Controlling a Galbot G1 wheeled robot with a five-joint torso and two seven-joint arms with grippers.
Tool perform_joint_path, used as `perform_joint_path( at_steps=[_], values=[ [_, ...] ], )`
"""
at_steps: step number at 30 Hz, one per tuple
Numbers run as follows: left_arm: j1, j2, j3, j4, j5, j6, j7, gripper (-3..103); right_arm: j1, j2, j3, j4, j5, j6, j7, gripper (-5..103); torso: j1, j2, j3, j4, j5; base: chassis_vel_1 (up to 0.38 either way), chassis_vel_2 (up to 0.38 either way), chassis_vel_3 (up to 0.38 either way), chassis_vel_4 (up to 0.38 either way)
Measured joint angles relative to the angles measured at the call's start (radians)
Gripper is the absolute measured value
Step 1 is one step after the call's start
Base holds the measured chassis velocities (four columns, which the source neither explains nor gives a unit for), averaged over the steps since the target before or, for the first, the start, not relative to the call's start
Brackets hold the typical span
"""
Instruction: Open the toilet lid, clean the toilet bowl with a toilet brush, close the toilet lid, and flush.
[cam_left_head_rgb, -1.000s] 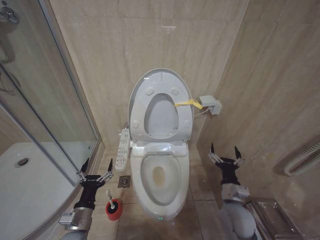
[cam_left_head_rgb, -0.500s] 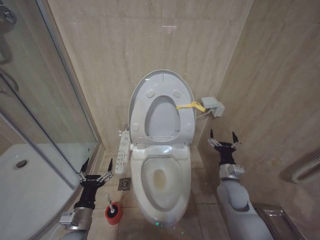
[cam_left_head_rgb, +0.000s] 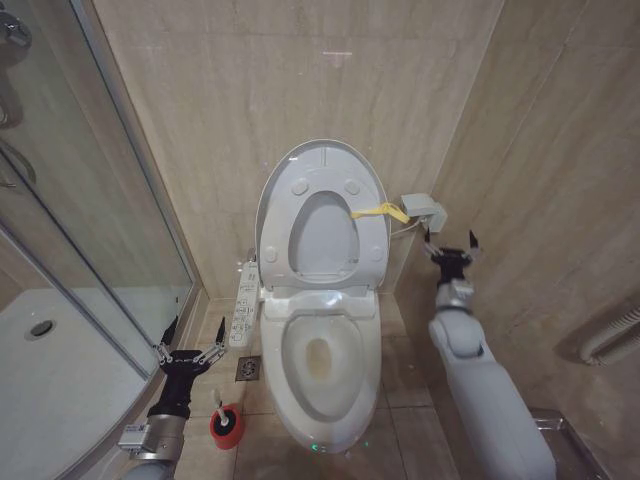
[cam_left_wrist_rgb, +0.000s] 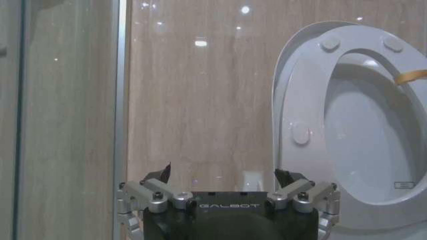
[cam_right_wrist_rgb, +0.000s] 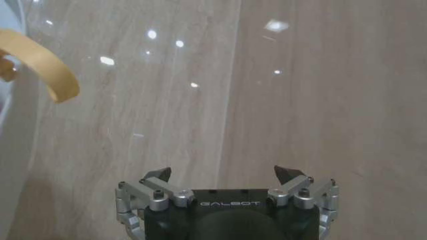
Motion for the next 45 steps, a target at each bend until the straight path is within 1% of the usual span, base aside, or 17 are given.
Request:
perform_joint_path(
  at_steps=[1, 2, 7, 9, 13, 17, 22, 27, 29, 30, 36, 37, 41, 43, 44, 45],
  values=[
    [0.0, 0.0, 0.0, 0.0, 0.0, 0.0, 0.0, 100, 0.044, -0.001, -0.021, -0.04, -0.001, 0.004, 0.008, 100, 0.0, 0.0, 0.0, -0.0002, 0.0001, 0.0, 0.0, 0.0, 0.0],
    [0.0, 0.0, 0.0, 0.0, 0.0, 0.0, 0.0, 100, 0.08, 0.0, -0.037, -0.072, -0.003, 0.008, 0.014, 100, 0.0, 0.0, 0.0, 0.0002, 0.0, 0.0, 0.0, 0.0, 0.0],
    [0.0, 0.0, 0.0, 0.0, 0.0, 0.0, 0.0, 100, 0.152, 0.013, -0.068, -0.133, -0.003, -0.002, 0.019, 100, 0.0, 0.0, 0.0, -0.0002, 0.0, 0.0, 0.0, 0.0, 0.0],
    [0.0, 0.0, 0.0, 0.0, 0.0, 0.0, 0.0, 100, 0.205, 0.028, -0.095, -0.18, -0.006, -0.013, 0.017, 100, 0.0, 0.0, 0.0, -0.0004, 0.0, 0.0, 0.0, 0.0, 0.0],
    [0.0, 0.0, 0.0, 0.0, 0.0, 0.0, 0.0, 100, 0.238, 0.039, -0.117, -0.208, -0.009, -0.018, 0.015, 100, 0.0, 0.0, 0.0, -0.0003, -0.0001, 0.0, 0.0, 0.0, 0.0],
    [0.0, 0.0, 0.0, 0.0, 0.0, 0.0, 0.0, 100, 0.292, 0.067, -0.149, -0.242, -0.013, -0.025, 0.015, 100, 0.0, 0.0, 0.0, -0.0003, -0.0002, 0.0, 0.0, 0.0, 0.0],
    [0.0, 0.0, 0.0, 0.0, 0.0, 0.0, 0.0, 100, 0.307, 0.082, -0.168, -0.256, -0.012, -0.025, 0.015, 100, 0.0, 0.0, 0.0, -0.0003, -0.0002, 0.0, 0.0, 0.0, 0.0],
    [0.0, 0.0, 0.0, 0.0, 0.0, 0.0, 0.0, 100, 0.29, 0.075, -0.185, -0.234, 0.005, -0.028, 0.016, 100, 0.0, 0.0, 0.0, -0.0003, 0.0, 0.0, 0.0, 0.0, 0.0],
    [0.0, 0.0, 0.0, 0.0, 0.0, 0.0, 0.0, 100, 0.268, 0.054, -0.198, -0.205, 0.013, -0.03, 0.016, 100, 0.0, 0.0, 0.0, -0.0008, -0.0001, 0.0, 0.0, 0.0, 0.0],
    [0.0, 0.0, 0.0, 0.0, 0.0, 0.0, 0.0, 100, 0.268, 0.054, -0.198, -0.205, 0.013, -0.03, 0.016, 100, 0.0, 0.0, 0.0, -0.0008, -0.0001, 0.0, 0.0, 0.0, 0.0],
    [0.0, 0.0, 0.0, 0.0, 0.0, 0.0, 0.0, 100, 0.191, -0.012, -0.227, -0.121, 0.024, -0.018, 0.023, 100, 0.0, 0.0, 0.0, -0.0003, 0.0001, 0.0, 0.0, 0.0, 0.0],
    [0.0, 0.0, 0.0, 0.0, 0.0, 0.0, 0.0, 100, 0.191, -0.012, -0.227, -0.121, 0.024, -0.018, 0.023, 100, 0.0, 0.0, 0.0, -0.0003, 0.0001, 0.0, 0.0, 0.0, 0.0],
    [0.0, 0.0, 0.0, 0.0, 0.0, 0.0, 0.0, 100, 0.101, -0.049, -0.233, -0.038, 0.032, -0.013, 0.026, 100, 0.0, 0.0, 0.0, -0.0004, 0.0001, 0.0, 0.0, 0.0, 0.0],
    [0.0, 0.0, 0.0, 0.0, 0.0, 0.0, 0.0, 100, 0.08, -0.054, -0.233, -0.025, 0.033, -0.012, 0.026, 100, 0.0, 0.0, 0.0, -0.0004, 0.0001, 0.0, 0.0, 0.0, 0.0],
    [0.0, 0.0, 0.0, 0.0, 0.0, 0.0, 0.0, 100, 0.055, -0.059, -0.231, -0.006, 0.033, -0.01, 0.027, 100, 0.0, 0.0, 0.0, 0.0001, 0.0, 0.0, 0.0, 0.0, 0.0],
    [0.0, 0.0, 0.0, 0.0, 0.0, 0.0, 0.0, 100, 0.016, -0.063, -0.226, 0.017, 0.033, -0.008, 0.027, 100, 0.0, 0.0, 0.0, -0.0001, 0.0, 0.0, 0.0, 0.0, 0.0]
  ],
)
